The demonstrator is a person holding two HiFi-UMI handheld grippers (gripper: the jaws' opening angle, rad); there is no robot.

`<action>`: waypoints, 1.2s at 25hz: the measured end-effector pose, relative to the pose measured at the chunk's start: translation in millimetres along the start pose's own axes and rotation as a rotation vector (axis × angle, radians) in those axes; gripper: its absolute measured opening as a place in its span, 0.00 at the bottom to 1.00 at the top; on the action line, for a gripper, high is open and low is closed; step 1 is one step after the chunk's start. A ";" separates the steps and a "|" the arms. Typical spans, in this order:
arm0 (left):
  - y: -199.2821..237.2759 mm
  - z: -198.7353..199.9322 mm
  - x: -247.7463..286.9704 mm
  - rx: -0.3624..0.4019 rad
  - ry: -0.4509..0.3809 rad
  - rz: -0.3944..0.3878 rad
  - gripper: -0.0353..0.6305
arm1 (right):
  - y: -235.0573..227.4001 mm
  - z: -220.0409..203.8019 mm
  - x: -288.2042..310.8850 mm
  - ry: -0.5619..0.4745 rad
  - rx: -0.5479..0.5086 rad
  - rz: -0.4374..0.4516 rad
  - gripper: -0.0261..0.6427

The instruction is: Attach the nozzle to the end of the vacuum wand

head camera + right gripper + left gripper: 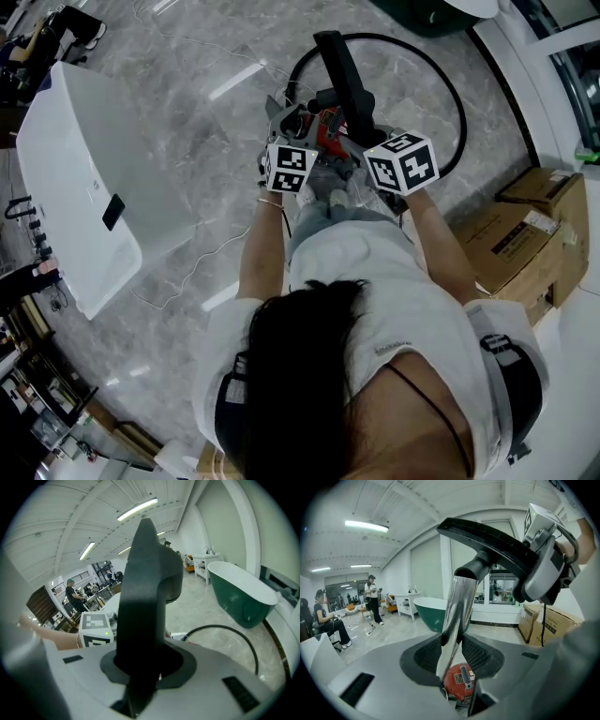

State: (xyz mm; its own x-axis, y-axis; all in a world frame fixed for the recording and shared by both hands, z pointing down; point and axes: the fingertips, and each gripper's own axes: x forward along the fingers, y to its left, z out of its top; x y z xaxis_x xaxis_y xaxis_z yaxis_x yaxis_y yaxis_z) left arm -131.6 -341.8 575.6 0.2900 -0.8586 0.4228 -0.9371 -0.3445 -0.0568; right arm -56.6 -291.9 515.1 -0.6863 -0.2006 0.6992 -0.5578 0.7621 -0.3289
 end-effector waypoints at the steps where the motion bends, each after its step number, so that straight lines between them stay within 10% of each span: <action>1: -0.3 -0.1 -0.3 0.000 0.000 -0.003 0.26 | 0.0 0.9 -0.4 0.001 0.005 0.010 0.17; 13: 1.7 -1.6 0.9 -0.007 -0.005 -0.013 0.26 | 2.5 -0.4 -0.1 0.098 -0.079 0.099 0.17; 30: -2.0 6.7 11.7 0.004 -0.001 -0.048 0.26 | -4.3 17.6 -4.8 0.163 -0.322 -0.060 0.17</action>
State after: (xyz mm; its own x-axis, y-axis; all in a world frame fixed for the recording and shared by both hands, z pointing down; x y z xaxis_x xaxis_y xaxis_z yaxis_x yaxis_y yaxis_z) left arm -125.0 -353.6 574.5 0.3351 -0.8412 0.4245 -0.9211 -0.3872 -0.0401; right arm -59.1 -304.9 502.0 -0.5590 -0.1696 0.8116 -0.4012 0.9120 -0.0857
